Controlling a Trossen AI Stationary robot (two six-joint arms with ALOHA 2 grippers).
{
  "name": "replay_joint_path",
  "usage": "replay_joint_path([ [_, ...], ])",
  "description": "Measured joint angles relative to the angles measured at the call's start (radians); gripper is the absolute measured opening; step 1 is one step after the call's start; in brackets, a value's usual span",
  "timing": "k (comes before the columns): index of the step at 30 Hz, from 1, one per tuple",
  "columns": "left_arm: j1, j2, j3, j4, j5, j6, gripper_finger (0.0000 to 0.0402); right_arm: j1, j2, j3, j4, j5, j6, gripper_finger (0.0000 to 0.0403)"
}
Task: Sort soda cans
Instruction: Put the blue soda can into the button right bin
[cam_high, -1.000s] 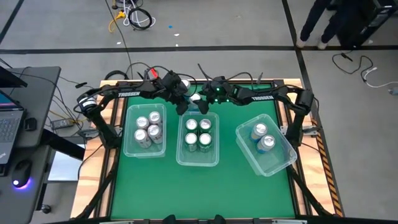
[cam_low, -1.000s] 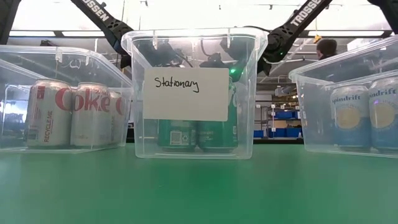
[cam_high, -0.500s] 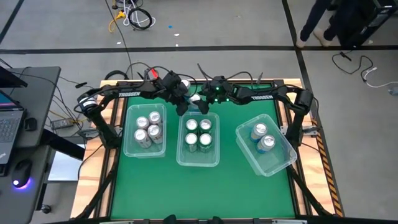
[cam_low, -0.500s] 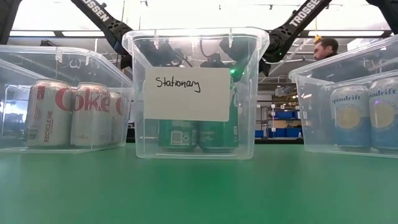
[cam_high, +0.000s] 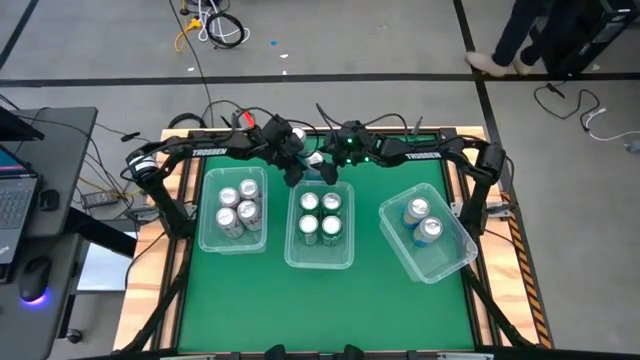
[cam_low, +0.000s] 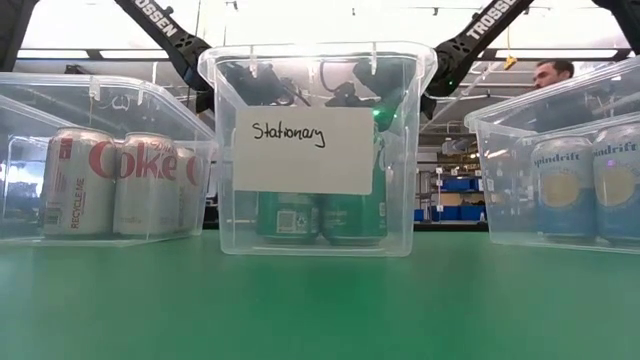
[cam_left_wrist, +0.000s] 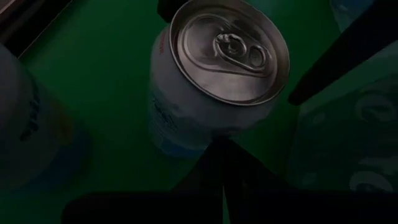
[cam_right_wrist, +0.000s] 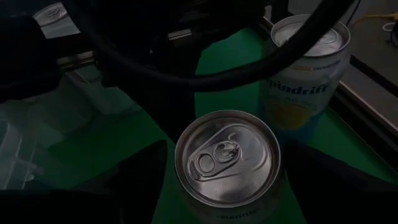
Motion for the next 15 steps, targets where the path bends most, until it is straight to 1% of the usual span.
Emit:
replay_joint_path([
  [7, 0.004, 0.0, -0.001, 0.032, -0.01, 0.002, 0.0, -0.02, -0.004, 0.004, -0.009, -0.013, -0.007, 0.0302],
  [12, 0.008, 0.0, -0.001, 0.055, -0.013, 0.004, 0.0, -0.022, 0.0, 0.078, -0.134, 0.0, -0.054, 0.03],
  [15, 0.008, 0.0, -0.001, 0.056, -0.012, 0.0, 0.0, -0.021, 0.0, 0.099, -0.174, 0.0, -0.075, 0.03],
])
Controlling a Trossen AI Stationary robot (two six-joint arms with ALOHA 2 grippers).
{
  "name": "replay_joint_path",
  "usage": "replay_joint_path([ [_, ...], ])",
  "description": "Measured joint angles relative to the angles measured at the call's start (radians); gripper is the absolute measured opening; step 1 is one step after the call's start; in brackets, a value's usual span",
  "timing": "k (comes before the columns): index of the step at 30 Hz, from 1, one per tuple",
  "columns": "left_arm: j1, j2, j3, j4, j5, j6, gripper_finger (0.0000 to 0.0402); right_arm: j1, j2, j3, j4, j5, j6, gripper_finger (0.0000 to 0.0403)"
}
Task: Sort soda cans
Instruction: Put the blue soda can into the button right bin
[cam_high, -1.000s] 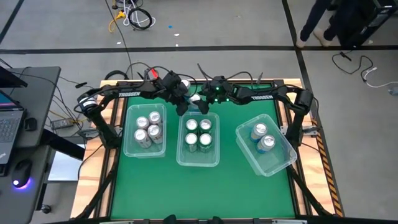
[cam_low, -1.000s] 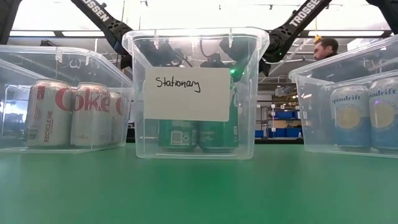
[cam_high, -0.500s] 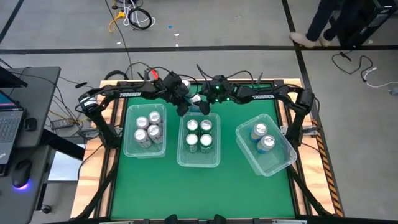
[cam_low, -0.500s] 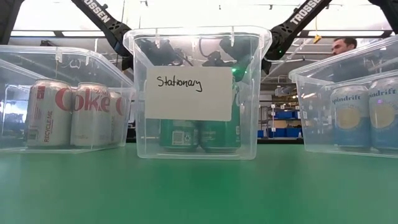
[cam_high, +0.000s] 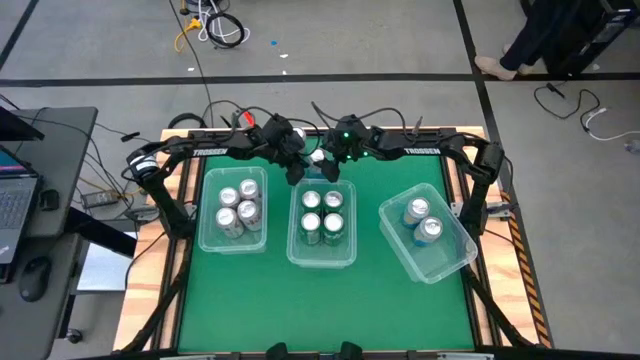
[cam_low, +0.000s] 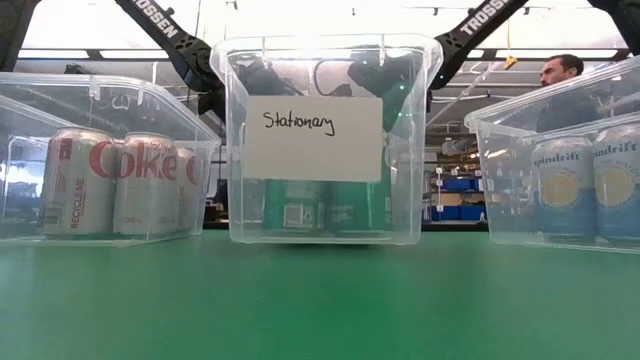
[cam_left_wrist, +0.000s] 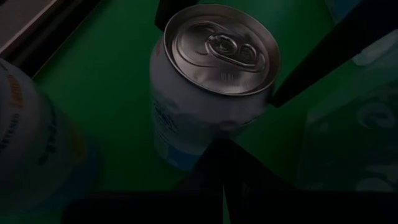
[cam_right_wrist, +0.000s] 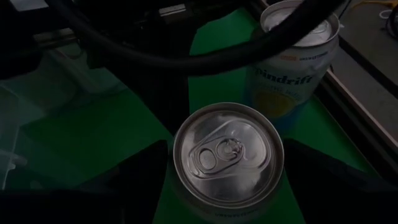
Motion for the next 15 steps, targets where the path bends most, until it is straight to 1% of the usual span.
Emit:
replay_joint_path([
  [8, -0.001, 0.0, 0.001, 0.021, 0.001, 0.001, 0.0, 0.001, 0.0, 0.013, -0.033, -0.001, -0.012, 0.0296],
  [12, -0.001, 0.0, 0.014, 0.004, 0.001, 0.011, 0.0, 0.004, -0.002, 0.013, -0.038, -0.002, -0.011, 0.0282],
  [15, -0.001, -0.01, 0.015, 0.001, -0.001, 0.02, 0.0, 0.004, -0.003, 0.014, -0.044, -0.002, -0.011, 0.0261],
])
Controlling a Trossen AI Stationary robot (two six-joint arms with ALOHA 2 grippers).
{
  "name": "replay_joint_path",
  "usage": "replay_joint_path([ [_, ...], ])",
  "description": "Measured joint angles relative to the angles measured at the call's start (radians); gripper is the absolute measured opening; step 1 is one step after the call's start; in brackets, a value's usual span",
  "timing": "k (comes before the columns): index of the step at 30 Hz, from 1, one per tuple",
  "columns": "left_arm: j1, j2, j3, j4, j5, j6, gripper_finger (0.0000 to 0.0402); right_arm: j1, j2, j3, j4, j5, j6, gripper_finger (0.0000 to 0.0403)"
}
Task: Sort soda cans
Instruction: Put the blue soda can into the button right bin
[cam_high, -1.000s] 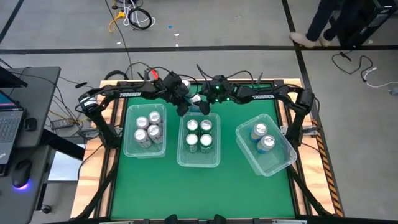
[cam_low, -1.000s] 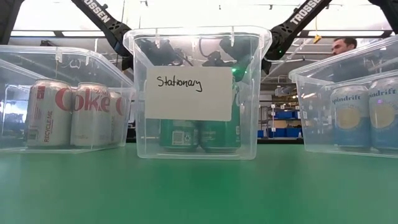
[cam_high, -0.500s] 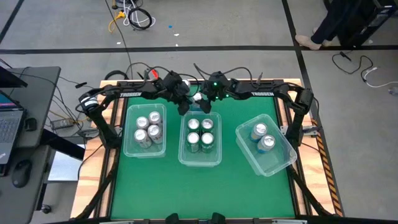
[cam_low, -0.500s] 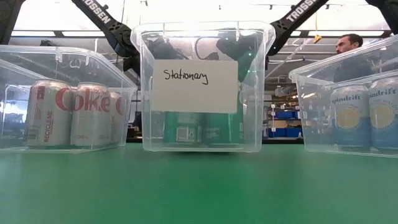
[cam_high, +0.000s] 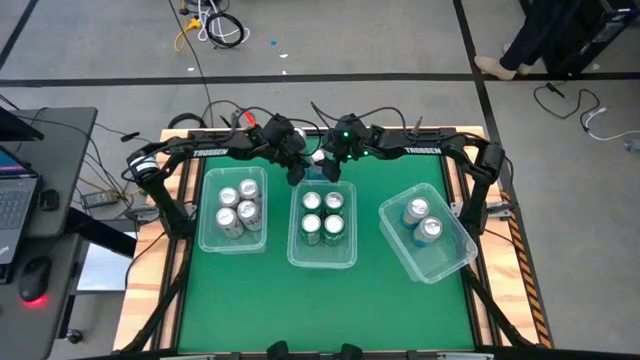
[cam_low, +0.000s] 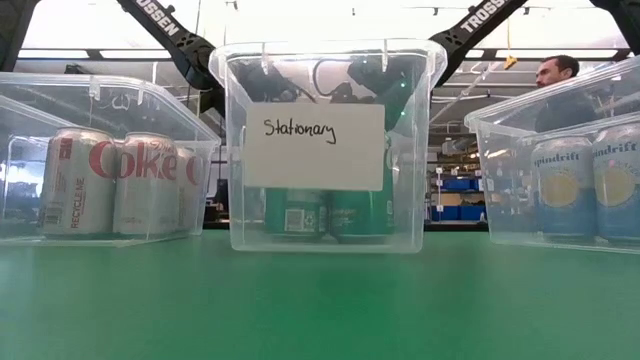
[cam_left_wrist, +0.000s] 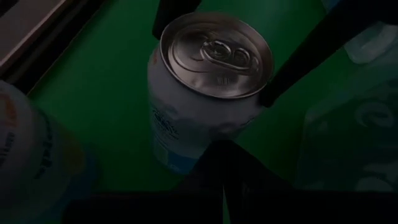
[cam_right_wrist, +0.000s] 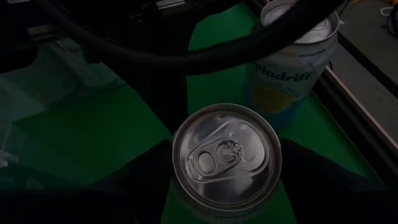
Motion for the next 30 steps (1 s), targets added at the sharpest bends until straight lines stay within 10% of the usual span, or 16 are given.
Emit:
replay_joint_path([
  [24, 0.01, -0.279, 0.008, -0.105, -0.097, 0.059, 0.0001, 0.005, 0.0, 0.002, -0.028, -0.018, 0.01, 0.0284],
  [30, 0.036, -0.295, 0.008, -0.015, 0.076, 0.042, 0.0001, 0.005, 0.003, 0.001, -0.036, -0.02, 0.021, 0.0303],
])
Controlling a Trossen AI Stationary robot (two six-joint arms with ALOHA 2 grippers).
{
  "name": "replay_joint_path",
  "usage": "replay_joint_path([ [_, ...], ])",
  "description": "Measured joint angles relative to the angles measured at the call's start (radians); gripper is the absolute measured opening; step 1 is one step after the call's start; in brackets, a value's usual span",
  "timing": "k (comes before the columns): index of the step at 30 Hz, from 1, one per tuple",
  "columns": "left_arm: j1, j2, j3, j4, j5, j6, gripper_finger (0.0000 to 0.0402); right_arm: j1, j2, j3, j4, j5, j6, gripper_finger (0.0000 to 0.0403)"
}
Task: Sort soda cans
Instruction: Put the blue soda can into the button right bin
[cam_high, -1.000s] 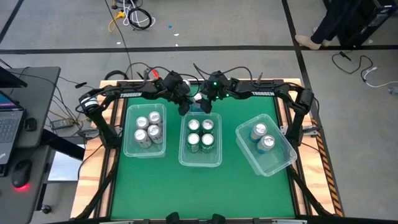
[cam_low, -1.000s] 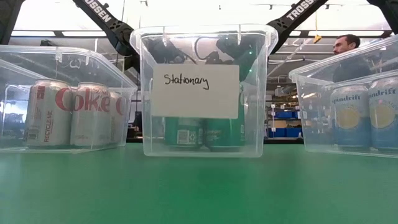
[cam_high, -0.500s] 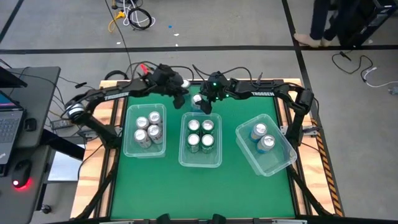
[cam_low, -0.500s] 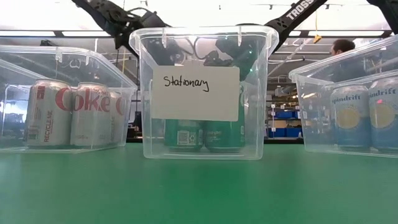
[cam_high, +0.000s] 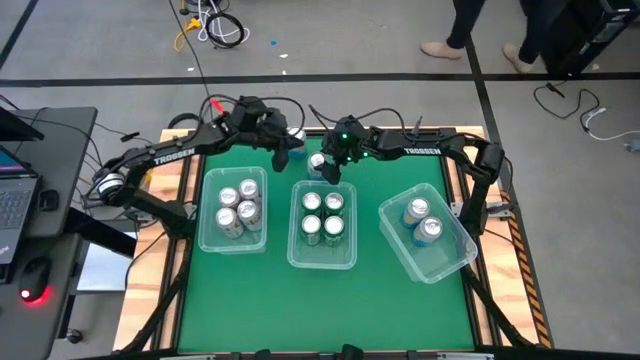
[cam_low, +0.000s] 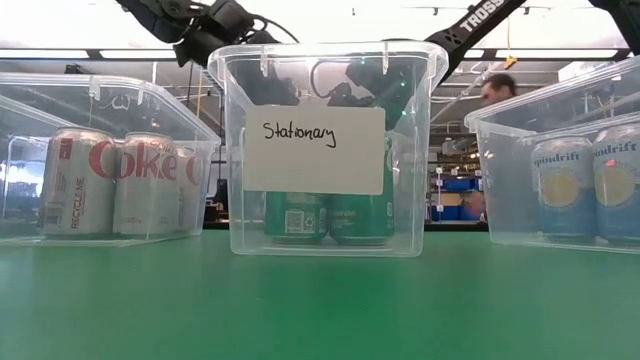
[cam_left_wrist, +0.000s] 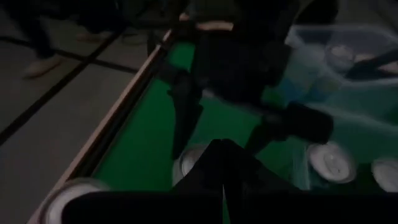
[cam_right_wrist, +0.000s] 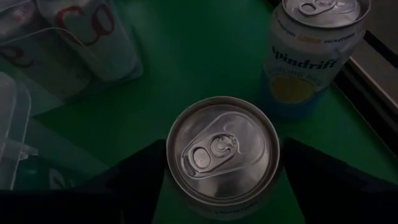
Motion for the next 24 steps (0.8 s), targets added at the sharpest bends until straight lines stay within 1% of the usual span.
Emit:
replay_joint_path([
  [2, 0.009, 0.0, -0.012, 0.045, 0.025, -0.012, 0.0001, -0.001, 0.004, 0.0, -0.002, -0.009, -0.005, 0.0305],
  [5, 0.02, 0.0, -0.039, 0.083, 0.025, -0.024, 0.0001, -0.001, 0.004, 0.0, -0.001, -0.01, -0.013, 0.0297],
  [11, 0.032, 0.001, -0.06, 0.097, 0.027, -0.04, 0.0001, -0.006, 0.003, 0.0, 0.016, -0.01, -0.027, 0.0236],
  [17, 0.035, -0.002, -0.06, 0.103, 0.029, -0.039, 0.0001, -0.01, -0.019, -0.004, 0.008, -0.002, -0.026, 0.0235],
  [21, 0.044, -0.002, -0.06, 0.118, 0.029, -0.039, 0.0001, -0.015, -0.072, -0.01, -0.038, 0.031, -0.034, 0.0235],
  [24, 0.051, -0.003, -0.06, 0.137, 0.029, -0.043, 0.0001, -0.025, -0.132, -0.009, -0.039, 0.064, -0.036, 0.0235],
])
